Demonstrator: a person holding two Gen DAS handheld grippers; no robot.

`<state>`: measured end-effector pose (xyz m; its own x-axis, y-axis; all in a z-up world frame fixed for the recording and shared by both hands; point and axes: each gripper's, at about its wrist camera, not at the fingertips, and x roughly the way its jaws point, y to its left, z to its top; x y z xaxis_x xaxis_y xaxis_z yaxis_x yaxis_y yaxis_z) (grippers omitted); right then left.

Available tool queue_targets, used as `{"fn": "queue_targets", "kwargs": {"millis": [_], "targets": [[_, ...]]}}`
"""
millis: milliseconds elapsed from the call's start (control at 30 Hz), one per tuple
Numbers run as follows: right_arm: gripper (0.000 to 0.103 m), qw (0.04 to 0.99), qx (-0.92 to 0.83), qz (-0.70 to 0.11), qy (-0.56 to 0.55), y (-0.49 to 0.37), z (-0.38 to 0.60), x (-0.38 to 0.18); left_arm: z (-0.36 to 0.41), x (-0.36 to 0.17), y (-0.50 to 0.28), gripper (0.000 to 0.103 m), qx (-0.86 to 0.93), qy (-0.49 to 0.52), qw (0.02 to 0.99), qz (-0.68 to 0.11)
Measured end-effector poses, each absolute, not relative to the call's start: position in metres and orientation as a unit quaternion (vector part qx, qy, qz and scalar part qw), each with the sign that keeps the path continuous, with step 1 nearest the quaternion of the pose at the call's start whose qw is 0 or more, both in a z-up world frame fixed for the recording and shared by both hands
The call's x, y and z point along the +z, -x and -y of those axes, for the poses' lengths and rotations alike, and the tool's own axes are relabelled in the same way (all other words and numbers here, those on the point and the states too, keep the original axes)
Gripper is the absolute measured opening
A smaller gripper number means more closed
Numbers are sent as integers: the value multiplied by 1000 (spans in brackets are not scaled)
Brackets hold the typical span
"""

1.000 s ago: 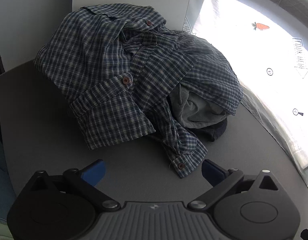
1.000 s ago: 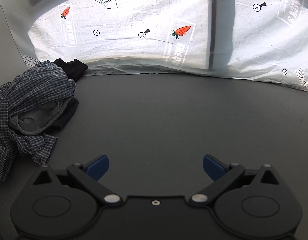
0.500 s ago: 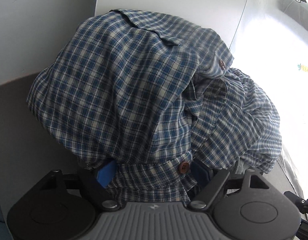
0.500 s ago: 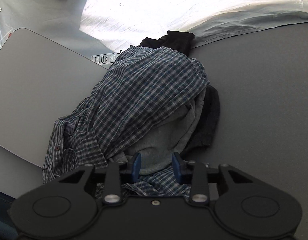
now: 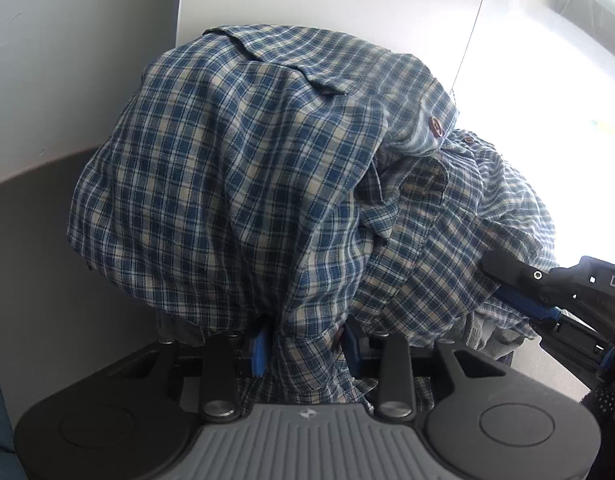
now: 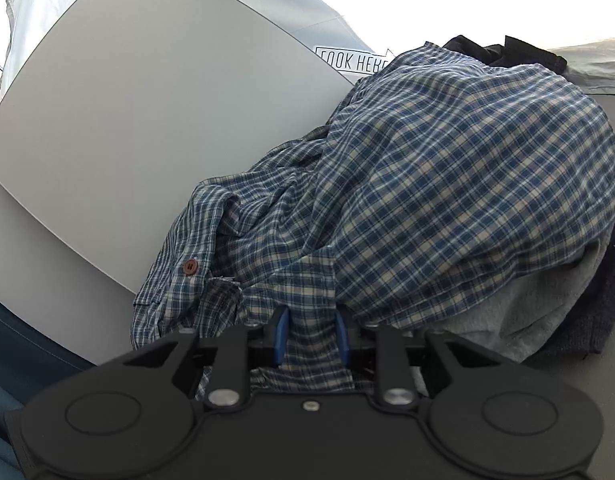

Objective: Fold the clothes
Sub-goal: 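Grasp the plaid shirt with the right tool while the left tool grasps it too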

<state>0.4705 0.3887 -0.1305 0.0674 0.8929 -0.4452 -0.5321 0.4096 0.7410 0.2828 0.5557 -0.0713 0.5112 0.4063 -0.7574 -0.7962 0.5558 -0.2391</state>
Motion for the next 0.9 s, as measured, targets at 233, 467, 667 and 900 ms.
{"fn": "queue_targets", "kwargs": {"millis": [233,467,667,900], "targets": [[3,734,502,-390,-239,-453,-322,-90,-506,-17,-279,19,318,258,864,-292],[3,788,440,-315,-295,-429,-171,-55,-422,47,-280,16,231,253,912,-225],[3,831,373,-244,-333,-403,-28,-27,-310,74,-292,14,140,247,936,-211],[3,865,288,-157,-379,-369,145,8,-135,90,-283,14,-13,209,955,-213]]}}
